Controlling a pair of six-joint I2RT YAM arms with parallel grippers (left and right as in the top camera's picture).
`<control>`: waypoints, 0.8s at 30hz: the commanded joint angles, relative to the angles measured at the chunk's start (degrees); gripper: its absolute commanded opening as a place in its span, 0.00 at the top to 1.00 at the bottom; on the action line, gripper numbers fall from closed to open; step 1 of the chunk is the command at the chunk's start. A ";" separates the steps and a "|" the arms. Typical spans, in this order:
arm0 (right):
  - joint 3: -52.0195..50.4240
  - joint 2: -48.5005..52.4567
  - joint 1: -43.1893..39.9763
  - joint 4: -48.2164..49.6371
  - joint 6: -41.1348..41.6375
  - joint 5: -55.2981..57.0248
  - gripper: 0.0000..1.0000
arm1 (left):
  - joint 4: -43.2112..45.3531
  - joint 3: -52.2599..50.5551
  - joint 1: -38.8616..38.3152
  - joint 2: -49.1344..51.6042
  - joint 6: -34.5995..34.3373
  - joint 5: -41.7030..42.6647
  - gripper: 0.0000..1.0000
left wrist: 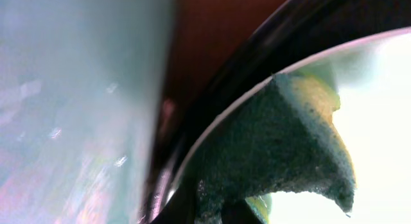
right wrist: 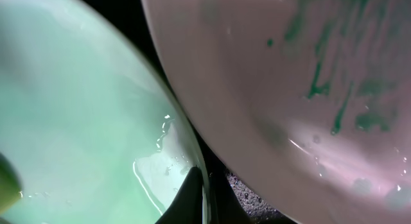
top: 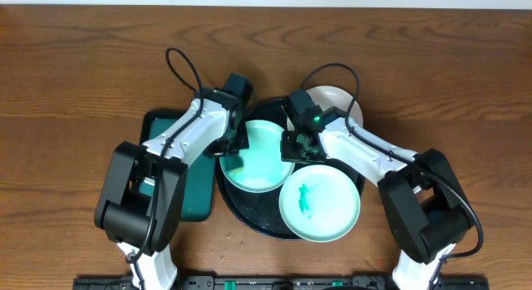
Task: Clean dirty plates on tray and stack at the side
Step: 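Scrub the pale green plate with the sponge in the left gripper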
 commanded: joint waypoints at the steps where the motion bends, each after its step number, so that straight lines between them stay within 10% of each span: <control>1: -1.53 2.99 0.59 -1.66 0.02 1.60 0.99 | -4.09 -3.43 2.19 3.41 0.46 -6.10 0.93; 11: -1.53 2.99 0.59 -1.70 0.02 0.92 0.99 | 2.67 -3.58 -4.20 3.48 9.64 24.41 0.93; 24: -1.53 2.99 0.59 -2.16 -0.02 0.68 0.99 | 16.63 -3.58 -8.90 5.60 1.66 30.47 0.93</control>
